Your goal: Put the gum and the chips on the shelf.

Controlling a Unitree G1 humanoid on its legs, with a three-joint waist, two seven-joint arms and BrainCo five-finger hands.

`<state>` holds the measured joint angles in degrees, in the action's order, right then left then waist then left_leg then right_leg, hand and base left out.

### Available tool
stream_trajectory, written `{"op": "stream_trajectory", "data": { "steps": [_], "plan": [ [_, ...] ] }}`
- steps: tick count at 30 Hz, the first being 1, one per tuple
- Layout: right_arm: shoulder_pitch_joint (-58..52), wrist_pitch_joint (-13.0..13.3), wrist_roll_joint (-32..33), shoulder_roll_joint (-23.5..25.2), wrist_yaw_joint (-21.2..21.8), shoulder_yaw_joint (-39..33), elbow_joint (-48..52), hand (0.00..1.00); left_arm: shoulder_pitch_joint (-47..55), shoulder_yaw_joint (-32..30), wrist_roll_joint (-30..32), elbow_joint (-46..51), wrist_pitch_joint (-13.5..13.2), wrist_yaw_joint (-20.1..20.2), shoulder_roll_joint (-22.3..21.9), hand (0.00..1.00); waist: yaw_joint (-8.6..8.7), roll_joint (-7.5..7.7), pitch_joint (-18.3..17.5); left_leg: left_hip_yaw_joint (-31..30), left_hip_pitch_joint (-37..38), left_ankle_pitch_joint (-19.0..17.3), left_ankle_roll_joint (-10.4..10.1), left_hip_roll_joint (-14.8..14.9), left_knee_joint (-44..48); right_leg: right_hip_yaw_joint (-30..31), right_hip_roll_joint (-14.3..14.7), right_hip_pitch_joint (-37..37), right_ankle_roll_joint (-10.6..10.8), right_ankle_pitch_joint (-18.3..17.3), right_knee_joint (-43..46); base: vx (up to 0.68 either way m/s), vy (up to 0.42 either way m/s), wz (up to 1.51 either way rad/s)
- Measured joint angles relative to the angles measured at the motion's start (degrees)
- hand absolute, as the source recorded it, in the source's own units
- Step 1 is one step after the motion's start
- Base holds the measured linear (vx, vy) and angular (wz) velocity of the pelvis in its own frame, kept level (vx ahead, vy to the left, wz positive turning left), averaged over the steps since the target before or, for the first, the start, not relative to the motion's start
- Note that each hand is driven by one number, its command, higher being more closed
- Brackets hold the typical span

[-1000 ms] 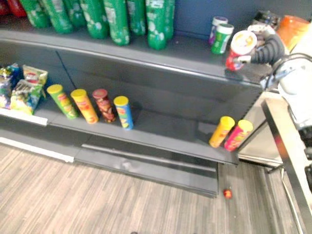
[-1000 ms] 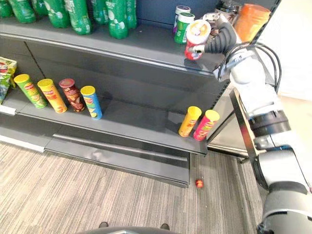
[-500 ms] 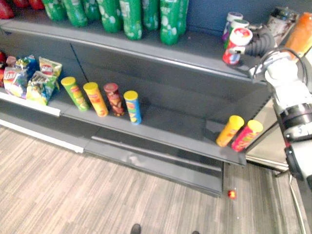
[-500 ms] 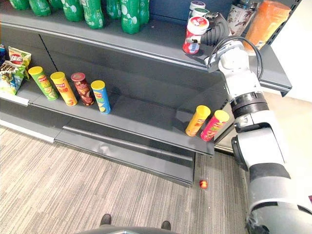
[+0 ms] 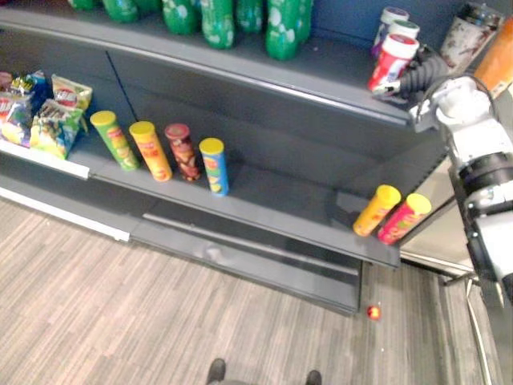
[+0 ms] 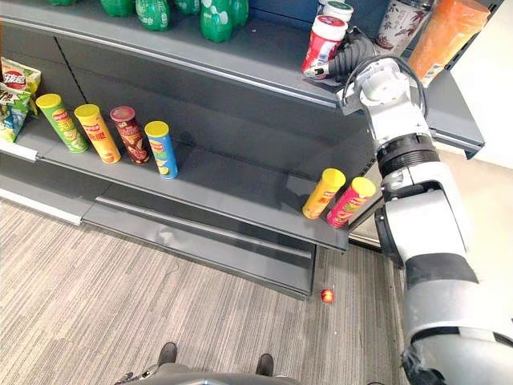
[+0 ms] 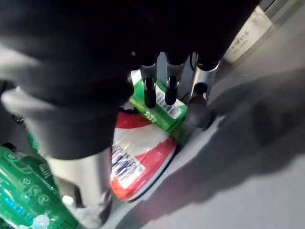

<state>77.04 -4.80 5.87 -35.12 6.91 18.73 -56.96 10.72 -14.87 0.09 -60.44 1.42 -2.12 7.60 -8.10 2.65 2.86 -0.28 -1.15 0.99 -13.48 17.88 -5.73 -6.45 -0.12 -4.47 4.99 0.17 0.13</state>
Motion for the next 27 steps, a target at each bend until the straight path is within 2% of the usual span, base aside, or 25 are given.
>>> {"op": "stream_trajectory", "data": {
  "steps": [8,10,14,18,22,27],
  "plan": [
    [2.00,-0.50,1.97,-0.14,1.50,2.42,-0.12,0.00,-0.34,-0.09,0.00,-0.02,0.04,0.20,0.56,0.00,0.19,0.53,0.22,0.35,0.17,0.00,0.00,0.13,0.05,0.15,0.12,0.00,-0.17,0.14,-0.10,0.00,0.000,-0.01],
    [2.55,-1.05,3.90,-0.54,1.45,3.25,2.67,0.00,-0.30,-0.21,0.00,-0.02,0.21,0.18,0.87,0.00,0.43,0.69,0.17,0.83,0.35,0.00,0.00,0.33,0.12,0.43,0.31,-0.01,-0.29,0.30,-0.25,0.00,0.000,-0.08],
    [2.94,-0.12,10.47,-2.77,0.94,4.39,14.25,0.00,-0.21,-3.01,-0.07,-0.09,0.46,0.11,1.67,0.00,2.90,1.55,-0.22,1.19,0.38,-0.01,-0.05,0.84,0.30,0.62,0.81,-0.06,-0.51,0.53,-0.58,0.00,-0.001,-0.05],
    [2.70,0.74,11.53,-5.85,0.79,5.41,19.21,0.00,-0.31,-4.58,-0.07,-0.33,0.47,0.14,1.71,0.00,4.15,2.29,-0.72,1.58,0.46,-0.04,-0.10,0.86,0.30,0.81,0.85,-0.22,-0.58,0.59,-0.58,0.00,0.006,-0.05],
    [1.04,1.85,13.00,-8.02,0.81,6.44,23.63,0.00,-0.28,-5.88,-0.06,-1.11,0.50,0.19,1.90,0.00,5.02,2.58,-0.96,1.95,0.74,-0.07,-0.13,0.87,0.30,1.01,0.89,-0.24,-0.58,0.59,-0.55,0.00,0.005,-0.03],
    [-1.32,2.39,14.97,-10.01,0.14,6.54,28.63,0.00,-0.28,-6.53,-0.06,-1.15,0.51,0.23,2.08,0.00,5.28,2.64,-1.32,2.66,1.21,-0.16,-0.25,0.86,0.30,1.61,0.93,-0.29,-0.58,0.60,-0.46,0.01,0.011,-0.07]
  ]
}}
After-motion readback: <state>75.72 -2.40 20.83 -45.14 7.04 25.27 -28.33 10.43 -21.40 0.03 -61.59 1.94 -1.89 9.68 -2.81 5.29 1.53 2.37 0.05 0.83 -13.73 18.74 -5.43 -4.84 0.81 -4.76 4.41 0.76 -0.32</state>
